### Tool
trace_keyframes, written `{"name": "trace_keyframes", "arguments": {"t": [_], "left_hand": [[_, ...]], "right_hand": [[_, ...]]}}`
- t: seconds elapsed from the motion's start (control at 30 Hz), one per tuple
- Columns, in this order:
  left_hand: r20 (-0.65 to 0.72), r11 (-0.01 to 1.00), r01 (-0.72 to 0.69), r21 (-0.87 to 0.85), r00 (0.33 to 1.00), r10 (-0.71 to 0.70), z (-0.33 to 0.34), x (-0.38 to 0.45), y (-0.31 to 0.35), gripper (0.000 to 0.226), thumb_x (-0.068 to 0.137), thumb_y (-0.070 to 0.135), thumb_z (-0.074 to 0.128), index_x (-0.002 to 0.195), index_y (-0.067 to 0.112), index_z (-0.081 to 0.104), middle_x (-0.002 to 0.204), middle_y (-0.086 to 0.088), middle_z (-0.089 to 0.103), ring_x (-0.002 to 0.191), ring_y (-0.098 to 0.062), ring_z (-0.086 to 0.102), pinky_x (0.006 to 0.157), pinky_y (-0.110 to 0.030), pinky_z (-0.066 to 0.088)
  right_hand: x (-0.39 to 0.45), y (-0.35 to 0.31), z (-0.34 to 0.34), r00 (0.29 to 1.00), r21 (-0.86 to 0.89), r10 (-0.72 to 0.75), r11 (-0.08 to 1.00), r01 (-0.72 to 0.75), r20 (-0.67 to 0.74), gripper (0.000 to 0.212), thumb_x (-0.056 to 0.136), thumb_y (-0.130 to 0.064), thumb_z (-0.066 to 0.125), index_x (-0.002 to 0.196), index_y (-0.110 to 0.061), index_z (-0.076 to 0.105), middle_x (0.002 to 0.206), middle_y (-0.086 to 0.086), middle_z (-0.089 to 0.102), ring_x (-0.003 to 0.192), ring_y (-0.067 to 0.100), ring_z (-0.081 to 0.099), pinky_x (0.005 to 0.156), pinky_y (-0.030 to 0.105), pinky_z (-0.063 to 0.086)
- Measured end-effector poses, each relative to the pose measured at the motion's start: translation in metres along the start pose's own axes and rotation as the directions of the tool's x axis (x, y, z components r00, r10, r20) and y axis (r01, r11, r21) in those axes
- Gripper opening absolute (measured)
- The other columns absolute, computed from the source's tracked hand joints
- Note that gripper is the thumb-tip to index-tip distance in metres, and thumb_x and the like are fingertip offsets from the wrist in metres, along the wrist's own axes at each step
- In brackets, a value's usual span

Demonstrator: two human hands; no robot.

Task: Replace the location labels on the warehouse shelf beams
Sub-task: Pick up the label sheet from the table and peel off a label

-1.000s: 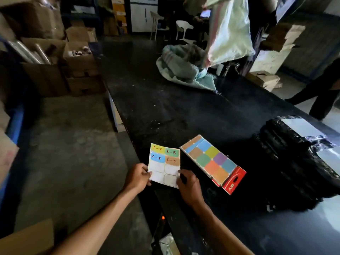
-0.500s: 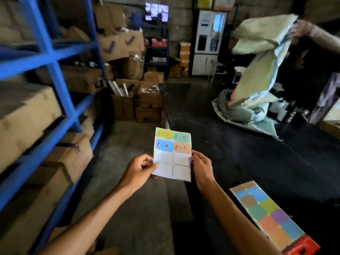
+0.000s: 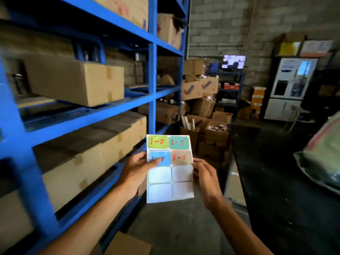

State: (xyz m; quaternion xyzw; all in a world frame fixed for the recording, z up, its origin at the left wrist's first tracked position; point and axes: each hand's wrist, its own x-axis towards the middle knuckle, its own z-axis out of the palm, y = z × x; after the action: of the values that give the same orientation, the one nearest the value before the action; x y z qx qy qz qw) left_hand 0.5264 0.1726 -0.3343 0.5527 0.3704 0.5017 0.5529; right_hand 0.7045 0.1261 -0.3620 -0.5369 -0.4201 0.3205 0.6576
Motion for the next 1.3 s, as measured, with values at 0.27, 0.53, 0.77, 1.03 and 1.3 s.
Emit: {"name": "trace_keyframes", "arguments": {"t": [0.27, 0.53, 0.77, 1.03, 1.3], "left_hand": [[-0.125, 0.991, -0.128, 0.042, 0.983, 0.132, -0.086, -0.046, 0.059, 0.025, 0.078, 0.002, 0.069, 0.102, 0.009, 0.070, 0.103, -0.010, 0.074, 0.100, -0.030, 0.067, 0.092, -0.043, 0.052], [-0.302, 0.939, -0.293, 0.179, 0.892, 0.336, -0.148, -0.084, 0.107, 0.019, 0.076, 0.000, 0.071, 0.092, 0.011, 0.072, 0.085, 0.004, 0.075, 0.072, -0.003, 0.068, 0.061, -0.012, 0.051], [-0.308, 0.839, -0.430, 0.333, 0.791, 0.528, -0.187, -0.114, 0.157, 0.025, 0.078, -0.005, 0.068, 0.091, 0.016, 0.071, 0.073, 0.018, 0.074, 0.071, 0.003, 0.067, 0.064, -0.011, 0.050], [-0.298, 0.756, -0.461, 0.464, 0.723, 0.623, -0.233, -0.149, 0.200, 0.031, 0.078, -0.007, 0.067, 0.090, 0.022, 0.069, 0.083, 0.013, 0.074, 0.077, -0.005, 0.069, 0.072, -0.021, 0.056], [-0.311, 0.730, -0.399, 0.555, 0.714, 0.627, -0.271, -0.155, 0.213, 0.028, 0.079, -0.001, 0.069, 0.095, 0.021, 0.068, 0.095, -0.003, 0.074, 0.086, -0.019, 0.069, 0.079, -0.035, 0.057]], "right_hand": [[-0.020, -0.054, 0.094, 0.955, 0.068, -0.126, 0.991, 0.112, 0.270, 0.010, 0.082, -0.006, 0.062, 0.090, -0.008, 0.068, 0.089, -0.002, 0.075, 0.085, 0.011, 0.069, 0.076, 0.025, 0.055], [-0.057, -0.100, 0.172, 0.871, 0.033, -0.352, 0.931, 0.364, 0.342, 0.026, 0.083, -0.008, 0.064, 0.107, -0.017, 0.062, 0.101, -0.003, 0.068, 0.091, 0.010, 0.064, 0.079, 0.025, 0.053], [-0.091, -0.158, 0.238, 0.602, -0.066, -0.744, 0.612, 0.788, 0.290, 0.030, 0.083, -0.015, 0.063, 0.113, -0.019, 0.063, 0.120, 0.000, 0.051, 0.116, 0.010, 0.045, 0.101, 0.034, 0.037], [-0.126, -0.199, 0.307, 0.473, -0.095, -0.792, 0.476, 0.874, 0.387, 0.033, 0.087, -0.021, 0.056, 0.119, -0.014, 0.061, 0.136, 0.005, 0.045, 0.126, 0.018, 0.035, 0.098, 0.020, 0.020], [-0.138, -0.207, 0.348, 0.404, -0.029, -0.808, 0.434, 0.900, 0.428, 0.033, 0.091, -0.021, 0.051, 0.122, -0.013, 0.059, 0.140, 0.000, 0.042, 0.126, 0.017, 0.034, 0.099, 0.020, 0.022]]}}
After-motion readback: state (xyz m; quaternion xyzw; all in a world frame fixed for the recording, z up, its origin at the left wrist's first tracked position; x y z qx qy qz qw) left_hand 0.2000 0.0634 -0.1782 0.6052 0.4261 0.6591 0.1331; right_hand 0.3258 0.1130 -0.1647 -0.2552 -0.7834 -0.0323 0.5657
